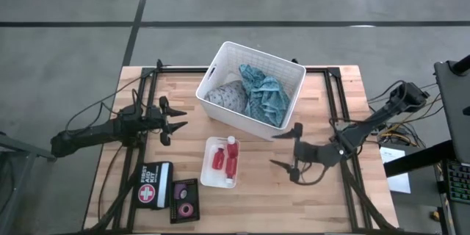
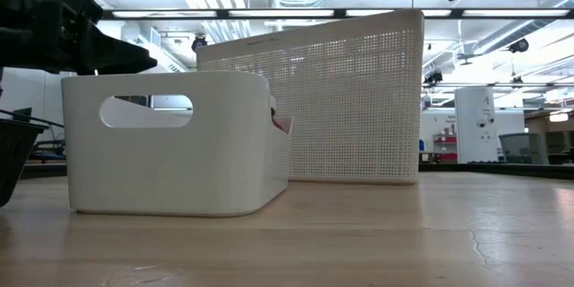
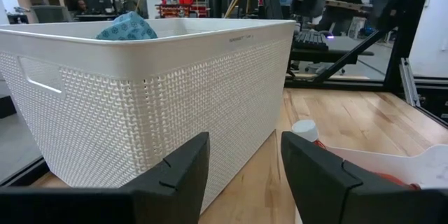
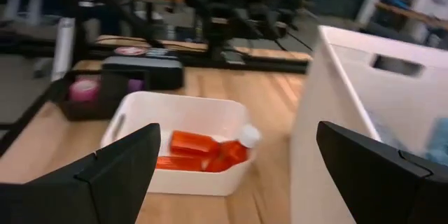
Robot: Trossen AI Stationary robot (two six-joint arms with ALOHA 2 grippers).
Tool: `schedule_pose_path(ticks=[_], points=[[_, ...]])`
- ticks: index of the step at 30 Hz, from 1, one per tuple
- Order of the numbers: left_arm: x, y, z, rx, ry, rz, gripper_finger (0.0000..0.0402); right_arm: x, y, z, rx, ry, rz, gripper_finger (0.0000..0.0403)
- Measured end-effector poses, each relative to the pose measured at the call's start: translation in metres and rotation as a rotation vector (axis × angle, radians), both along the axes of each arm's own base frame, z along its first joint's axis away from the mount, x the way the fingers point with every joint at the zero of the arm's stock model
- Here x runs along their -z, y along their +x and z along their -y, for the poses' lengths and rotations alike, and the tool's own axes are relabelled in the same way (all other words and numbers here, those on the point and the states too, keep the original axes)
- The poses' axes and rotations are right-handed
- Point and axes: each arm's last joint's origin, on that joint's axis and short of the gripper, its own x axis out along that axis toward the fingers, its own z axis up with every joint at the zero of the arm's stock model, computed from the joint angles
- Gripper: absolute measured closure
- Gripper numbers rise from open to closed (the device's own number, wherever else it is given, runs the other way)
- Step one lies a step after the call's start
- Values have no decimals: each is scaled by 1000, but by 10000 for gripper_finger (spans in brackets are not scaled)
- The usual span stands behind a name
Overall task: Pick & Place Medicine items
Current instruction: Return to Home Position
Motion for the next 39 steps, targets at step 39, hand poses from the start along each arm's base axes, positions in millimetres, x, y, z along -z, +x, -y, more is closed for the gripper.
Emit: schedule_pose_path(ticks=[39], points=[[0, 0, 0, 0, 0, 0, 217, 94, -70, 36, -273, -10, 263, 79]])
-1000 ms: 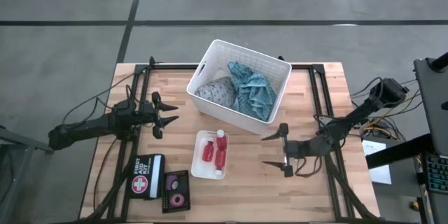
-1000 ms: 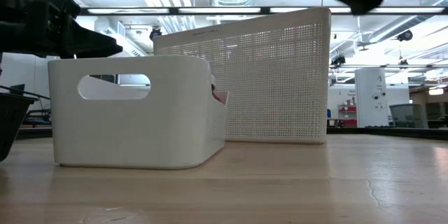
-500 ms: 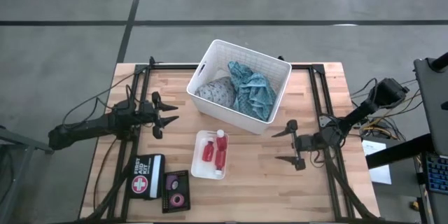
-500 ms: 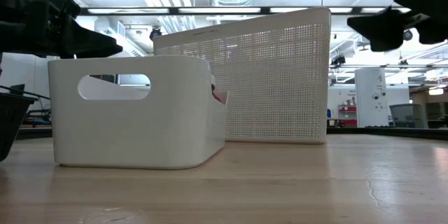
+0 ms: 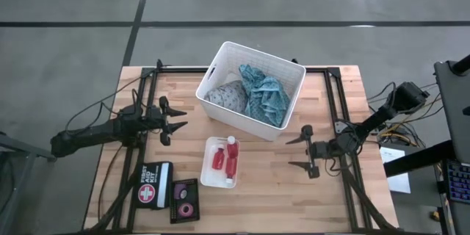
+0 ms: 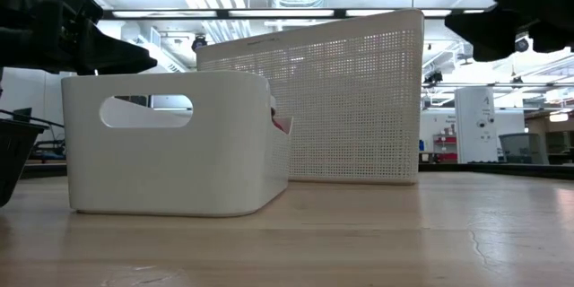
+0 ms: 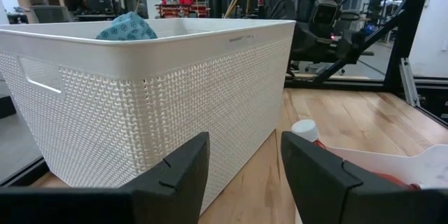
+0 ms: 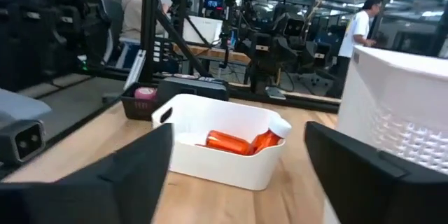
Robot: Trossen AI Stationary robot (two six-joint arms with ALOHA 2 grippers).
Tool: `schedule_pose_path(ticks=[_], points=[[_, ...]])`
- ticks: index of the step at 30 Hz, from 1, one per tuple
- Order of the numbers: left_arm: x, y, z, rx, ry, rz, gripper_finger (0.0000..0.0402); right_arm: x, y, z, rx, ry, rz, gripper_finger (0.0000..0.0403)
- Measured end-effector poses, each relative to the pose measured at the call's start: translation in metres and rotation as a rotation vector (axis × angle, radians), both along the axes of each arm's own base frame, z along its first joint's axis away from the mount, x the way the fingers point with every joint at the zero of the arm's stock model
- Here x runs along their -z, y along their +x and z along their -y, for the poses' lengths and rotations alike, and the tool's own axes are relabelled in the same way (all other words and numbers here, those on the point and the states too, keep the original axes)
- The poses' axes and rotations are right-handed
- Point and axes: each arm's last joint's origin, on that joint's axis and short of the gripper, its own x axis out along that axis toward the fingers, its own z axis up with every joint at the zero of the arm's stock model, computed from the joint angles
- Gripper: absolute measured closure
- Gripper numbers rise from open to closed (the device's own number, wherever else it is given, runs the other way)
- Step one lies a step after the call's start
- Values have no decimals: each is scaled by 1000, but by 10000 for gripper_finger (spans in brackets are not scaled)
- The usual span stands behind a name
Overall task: Pick & Place Medicine items
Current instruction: Return to Home Position
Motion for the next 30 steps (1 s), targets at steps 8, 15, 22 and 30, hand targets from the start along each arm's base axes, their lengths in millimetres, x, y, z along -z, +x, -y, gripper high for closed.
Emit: schedule_pose_path(ticks=[8, 15, 22, 30], points=[[0, 0, 0, 0, 0, 0, 217, 2, -1, 1, 29, -51, -3, 254], [0, 0, 0, 0, 0, 0, 217, 3, -1, 6, 164, -189, -15, 385], [0, 0, 0, 0, 0, 0, 217, 0, -4, 3, 154, -167, 6, 394], [0, 0, 0, 0, 0, 0, 217, -4, -13, -8, 46, -249, 42, 394]])
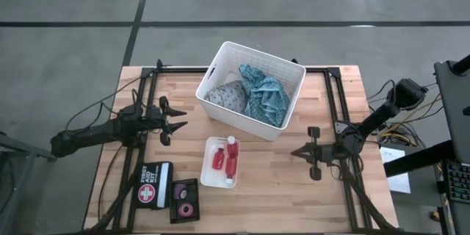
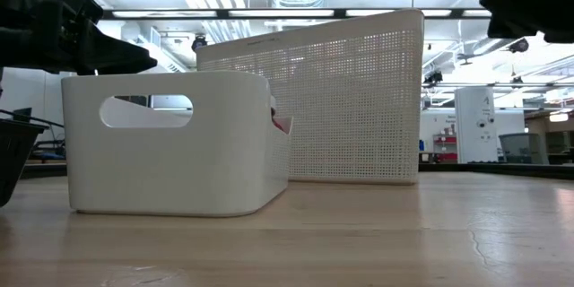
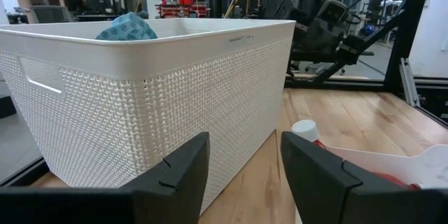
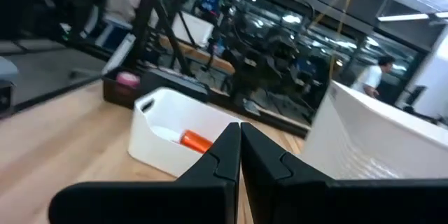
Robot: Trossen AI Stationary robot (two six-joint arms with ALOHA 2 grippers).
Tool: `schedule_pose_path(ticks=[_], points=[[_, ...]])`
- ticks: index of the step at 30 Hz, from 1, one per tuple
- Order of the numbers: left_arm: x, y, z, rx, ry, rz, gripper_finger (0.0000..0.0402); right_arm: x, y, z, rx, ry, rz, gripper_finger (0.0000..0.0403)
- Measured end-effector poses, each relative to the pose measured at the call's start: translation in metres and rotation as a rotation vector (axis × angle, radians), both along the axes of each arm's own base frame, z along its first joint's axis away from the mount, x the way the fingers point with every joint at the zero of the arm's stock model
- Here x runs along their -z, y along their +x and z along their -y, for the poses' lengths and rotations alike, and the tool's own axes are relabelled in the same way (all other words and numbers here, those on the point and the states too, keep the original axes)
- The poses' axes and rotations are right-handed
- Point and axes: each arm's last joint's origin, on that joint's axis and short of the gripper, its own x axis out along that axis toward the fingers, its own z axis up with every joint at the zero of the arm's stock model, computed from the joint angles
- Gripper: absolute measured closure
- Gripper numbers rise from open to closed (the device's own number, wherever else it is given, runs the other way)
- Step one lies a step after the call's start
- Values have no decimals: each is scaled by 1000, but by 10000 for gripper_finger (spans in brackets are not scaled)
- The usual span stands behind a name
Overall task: Pick & Place Medicine items
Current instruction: Return to Home Position
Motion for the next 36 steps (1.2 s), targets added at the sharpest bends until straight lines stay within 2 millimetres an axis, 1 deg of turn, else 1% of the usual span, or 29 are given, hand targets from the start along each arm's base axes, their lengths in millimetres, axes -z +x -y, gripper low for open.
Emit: schedule_pose_path(ticks=[4, 7, 9, 11, 13, 18, 21, 24, 30, 32, 36], points=[[0, 0, 0, 0, 0, 0, 217, 1, -3, 0, 69, -12, -24, 394], [0, 0, 0, 0, 0, 0, 217, 0, -5, 0, 72, -14, -31, 394], [0, 0, 0, 0, 0, 0, 217, -1, -6, 0, 23, -36, -24, 394], [0, 0, 0, 0, 0, 0, 217, -2, -7, -3, -79, -92, -20, 394], [0, 0, 0, 0, 0, 0, 217, -3, -9, -4, -156, -108, -7, 394], [0, 0, 0, 0, 0, 0, 217, -6, -8, 0, -155, -111, 1, 395], [0, 0, 0, 0, 0, 0, 217, -6, -6, 2, -217, -163, 14, 395], [0, 0, 0, 0, 0, 0, 217, -5, -2, 9, -247, -187, 5, 395], [0, 0, 0, 0, 0, 0, 217, -6, 6, 29, -267, -158, 0, 395], [0, 0, 0, 0, 0, 0, 217, -8, 8, 36, -249, -149, 0, 395], [0, 0, 0, 0, 0, 0, 217, -14, 7, 48, -166, -48, 19, 395]])
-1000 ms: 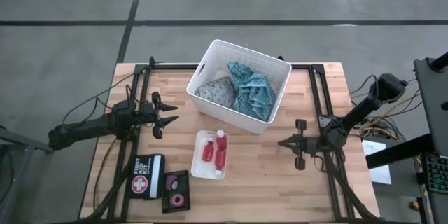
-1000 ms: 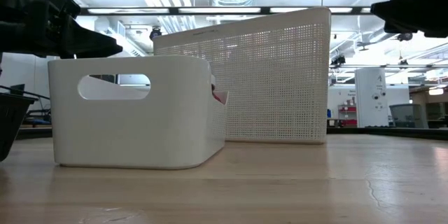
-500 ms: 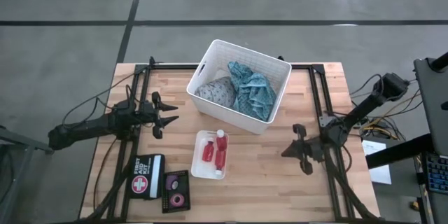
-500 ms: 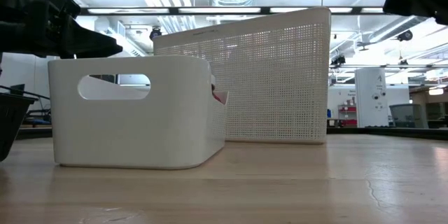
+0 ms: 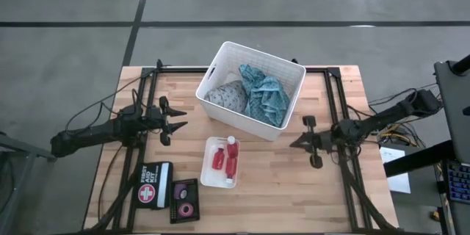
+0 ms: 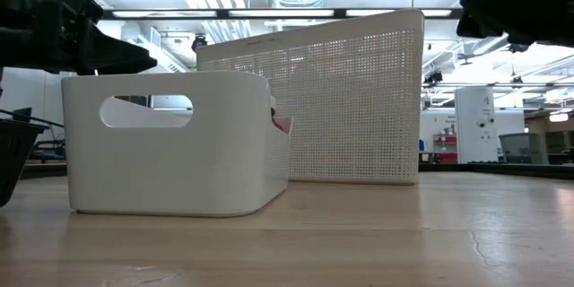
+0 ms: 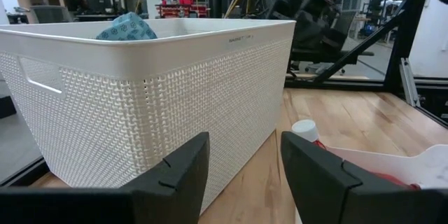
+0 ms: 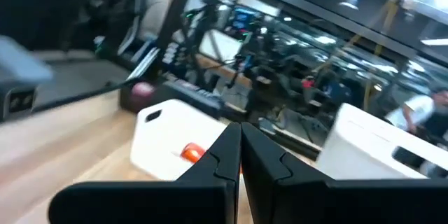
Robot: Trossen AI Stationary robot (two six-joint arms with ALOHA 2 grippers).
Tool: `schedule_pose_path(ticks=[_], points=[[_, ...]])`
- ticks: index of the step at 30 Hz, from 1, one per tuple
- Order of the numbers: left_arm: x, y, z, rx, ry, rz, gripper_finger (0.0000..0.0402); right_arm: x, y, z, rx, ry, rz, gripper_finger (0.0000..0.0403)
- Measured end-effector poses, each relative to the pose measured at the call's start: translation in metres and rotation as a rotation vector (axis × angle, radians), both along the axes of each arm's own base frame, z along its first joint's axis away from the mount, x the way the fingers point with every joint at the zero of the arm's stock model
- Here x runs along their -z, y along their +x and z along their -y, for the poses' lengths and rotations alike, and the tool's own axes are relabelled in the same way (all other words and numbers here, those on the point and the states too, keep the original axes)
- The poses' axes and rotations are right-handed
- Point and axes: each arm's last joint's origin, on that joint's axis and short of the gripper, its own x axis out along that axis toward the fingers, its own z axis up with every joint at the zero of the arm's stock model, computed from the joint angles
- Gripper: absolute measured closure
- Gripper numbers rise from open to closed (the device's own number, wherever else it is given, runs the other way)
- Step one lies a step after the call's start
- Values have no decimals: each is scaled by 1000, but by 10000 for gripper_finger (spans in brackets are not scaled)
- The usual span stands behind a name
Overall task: Pick & Place Medicine items
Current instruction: Return to Home Position
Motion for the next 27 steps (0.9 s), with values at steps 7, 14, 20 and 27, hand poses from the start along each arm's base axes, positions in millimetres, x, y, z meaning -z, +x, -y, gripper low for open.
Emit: schedule_pose_path(ticks=[7, 14, 20, 27], points=[[0, 0, 0, -1, 0, 0, 217, -7, -9, 9, 121, 128, 15, 395], [0, 0, 0, -1, 0, 0, 217, -8, -18, 13, 173, 205, -5, 395], [0, 0, 0, 0, 0, 0, 217, -12, -27, 17, 188, 228, 28, 395], [0, 0, 0, 0, 0, 0, 217, -11, -40, 20, 186, 247, 32, 395]])
